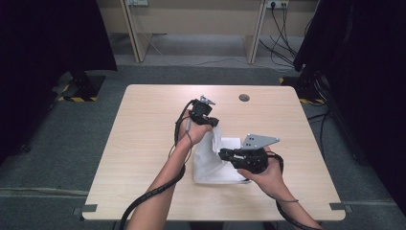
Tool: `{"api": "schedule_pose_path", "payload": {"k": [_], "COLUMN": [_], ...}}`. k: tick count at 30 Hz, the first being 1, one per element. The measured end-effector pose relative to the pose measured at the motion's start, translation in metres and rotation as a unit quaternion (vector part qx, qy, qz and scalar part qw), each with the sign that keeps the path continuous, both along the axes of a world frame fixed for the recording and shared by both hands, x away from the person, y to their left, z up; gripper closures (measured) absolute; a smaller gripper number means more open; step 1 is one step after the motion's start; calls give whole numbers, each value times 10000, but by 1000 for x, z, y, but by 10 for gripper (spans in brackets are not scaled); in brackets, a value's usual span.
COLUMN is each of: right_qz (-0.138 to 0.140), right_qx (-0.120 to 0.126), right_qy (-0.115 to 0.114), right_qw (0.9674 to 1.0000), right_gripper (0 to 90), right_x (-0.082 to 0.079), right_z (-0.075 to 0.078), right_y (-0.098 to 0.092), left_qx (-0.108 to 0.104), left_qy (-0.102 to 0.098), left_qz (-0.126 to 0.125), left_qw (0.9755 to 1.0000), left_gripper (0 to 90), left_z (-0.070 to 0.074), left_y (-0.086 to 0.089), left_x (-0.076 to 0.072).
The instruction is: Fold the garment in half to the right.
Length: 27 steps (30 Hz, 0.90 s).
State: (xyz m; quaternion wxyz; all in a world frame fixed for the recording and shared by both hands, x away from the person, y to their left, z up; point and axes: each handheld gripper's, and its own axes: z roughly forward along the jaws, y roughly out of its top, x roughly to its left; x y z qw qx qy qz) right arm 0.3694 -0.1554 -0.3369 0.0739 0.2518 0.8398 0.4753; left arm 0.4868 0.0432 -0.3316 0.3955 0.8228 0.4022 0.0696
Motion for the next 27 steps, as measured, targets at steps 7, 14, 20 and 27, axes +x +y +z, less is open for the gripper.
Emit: {"api": "schedule_pose_path", "payload": {"k": [7,14,20,27], "right_qz": [-43,-61,-70,-93], "right_qx": [-10,-28,-51,-55], "right_qy": [31,56,89,124], "right_qw": [10000,10000,9999,9999], "right_gripper": [803,803,802,802], "right_x": [-1,-2,-4,-5], "right_z": [-5,-7,-9,-13], "right_y": [-5,-9,-13,-15], "left_qx": [20,30,62,67], "left_qy": [33,53,63,73], "left_qz": [-49,-108,-143,-156], "left_qw": [10000,9999,9999,9998], "left_gripper": [855,854,854,854], "left_z": [-3,-6,-9,-10], "left_y": [-6,-14,-19,-22], "left_x": [0,0,-1,-1]}}
